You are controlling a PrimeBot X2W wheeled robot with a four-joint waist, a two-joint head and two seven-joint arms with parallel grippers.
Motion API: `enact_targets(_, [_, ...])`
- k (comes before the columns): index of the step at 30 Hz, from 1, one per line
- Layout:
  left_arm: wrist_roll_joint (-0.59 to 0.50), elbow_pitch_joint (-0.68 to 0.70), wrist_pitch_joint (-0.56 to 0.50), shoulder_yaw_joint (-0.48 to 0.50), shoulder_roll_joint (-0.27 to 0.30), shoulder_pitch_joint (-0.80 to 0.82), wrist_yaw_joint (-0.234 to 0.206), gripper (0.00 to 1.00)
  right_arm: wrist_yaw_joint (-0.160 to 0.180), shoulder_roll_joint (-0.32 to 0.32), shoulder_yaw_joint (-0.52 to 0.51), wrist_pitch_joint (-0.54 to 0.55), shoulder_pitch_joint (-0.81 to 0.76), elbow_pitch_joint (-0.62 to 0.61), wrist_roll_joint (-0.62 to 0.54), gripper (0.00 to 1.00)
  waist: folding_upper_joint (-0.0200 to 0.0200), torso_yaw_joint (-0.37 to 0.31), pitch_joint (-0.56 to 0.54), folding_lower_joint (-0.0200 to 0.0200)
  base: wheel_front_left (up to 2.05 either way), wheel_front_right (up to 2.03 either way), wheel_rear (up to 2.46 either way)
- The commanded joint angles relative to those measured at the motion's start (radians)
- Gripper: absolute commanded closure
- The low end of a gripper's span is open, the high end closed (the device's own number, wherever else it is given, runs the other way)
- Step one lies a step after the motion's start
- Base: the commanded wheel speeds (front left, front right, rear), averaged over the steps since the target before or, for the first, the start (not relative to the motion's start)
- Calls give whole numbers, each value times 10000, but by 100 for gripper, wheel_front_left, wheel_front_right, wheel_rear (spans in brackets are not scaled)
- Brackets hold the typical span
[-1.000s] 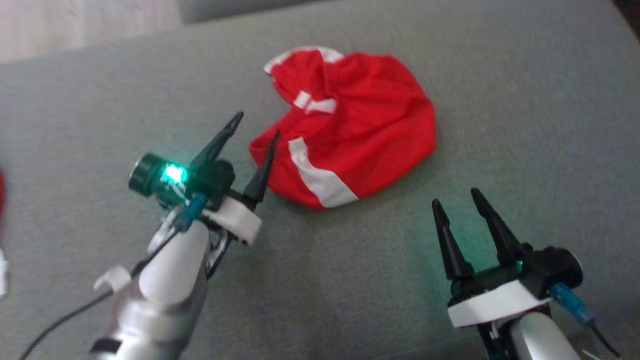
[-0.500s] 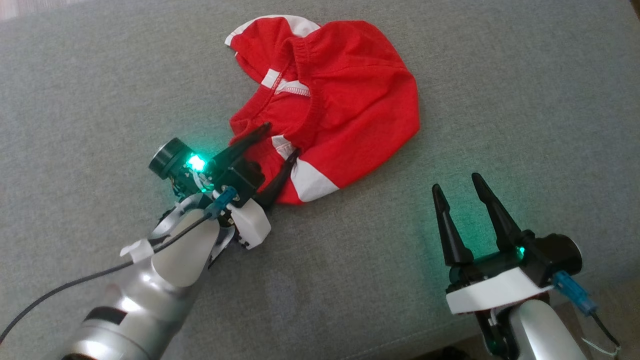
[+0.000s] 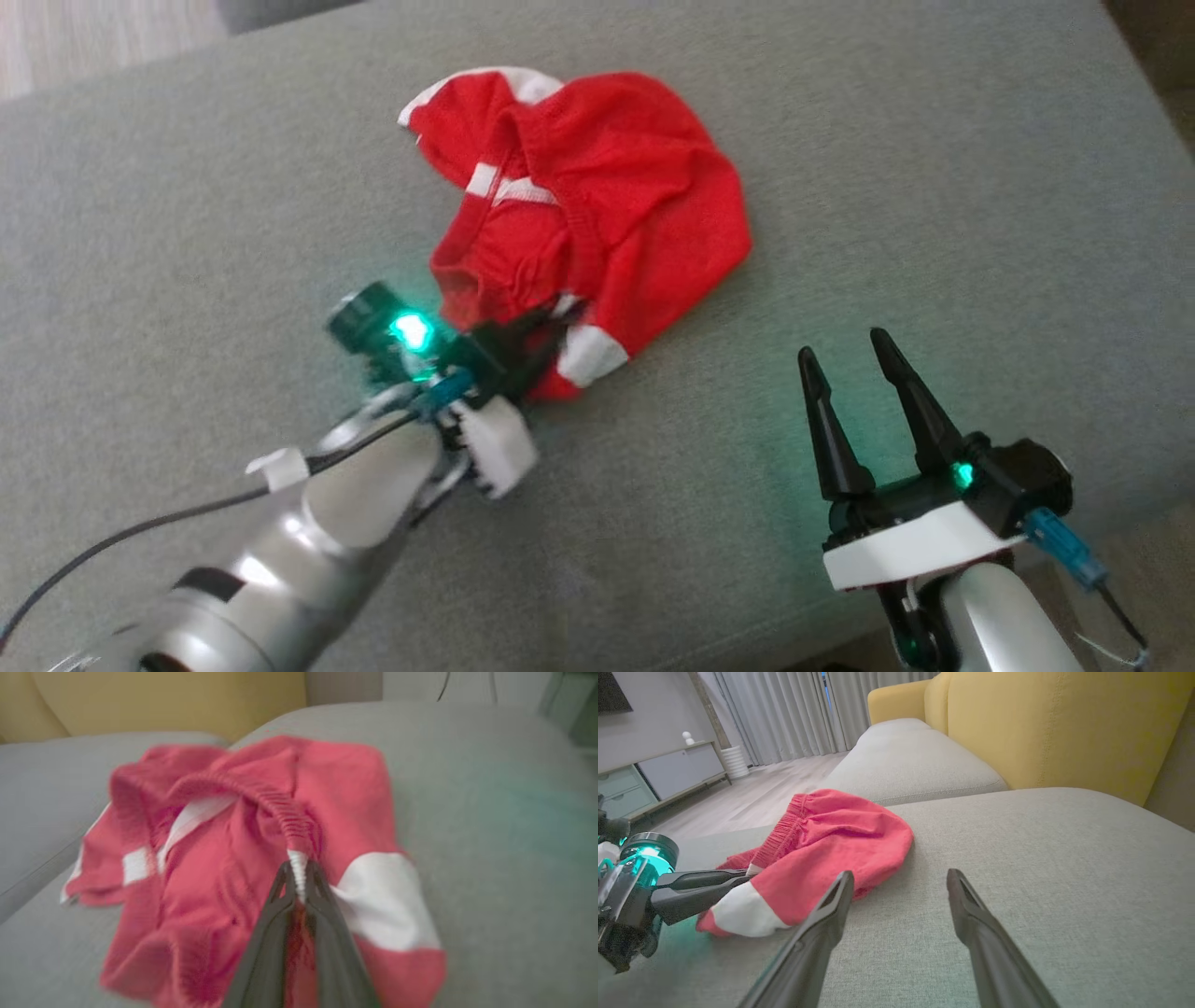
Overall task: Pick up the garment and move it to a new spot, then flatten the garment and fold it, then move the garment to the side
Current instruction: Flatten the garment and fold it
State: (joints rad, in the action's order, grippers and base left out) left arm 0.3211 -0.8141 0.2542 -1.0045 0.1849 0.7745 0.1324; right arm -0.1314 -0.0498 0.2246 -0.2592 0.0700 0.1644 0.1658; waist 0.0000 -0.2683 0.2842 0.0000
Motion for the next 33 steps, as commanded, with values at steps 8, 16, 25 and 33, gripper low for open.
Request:
enact_targets(8, [3241,2790,-1140,39,326,2315,-18,100,7,-7,466,-26,-108,-219,497,0,0,-567,-780,0,0,0,0])
enact_targets(16, [4456,3395,-1984,1433,427,4146,-390,100,7,-6,738,-26,-320,-138,519,0,0,-852,-1508,0,0,0,0])
enact_targets(25, [5286,3477,-2490,1547,1356,1823,-1122,100,7,-5,451,-26,-616,-217,441,0,0,-376,-1694,0,0,0,0])
enact_targets(33, [6033,4164,-1600,1729,2354,-1480,-1719,100,7,-5,-187,-26,-622,-239,588,0,0,612,-1541,0,0,0,0])
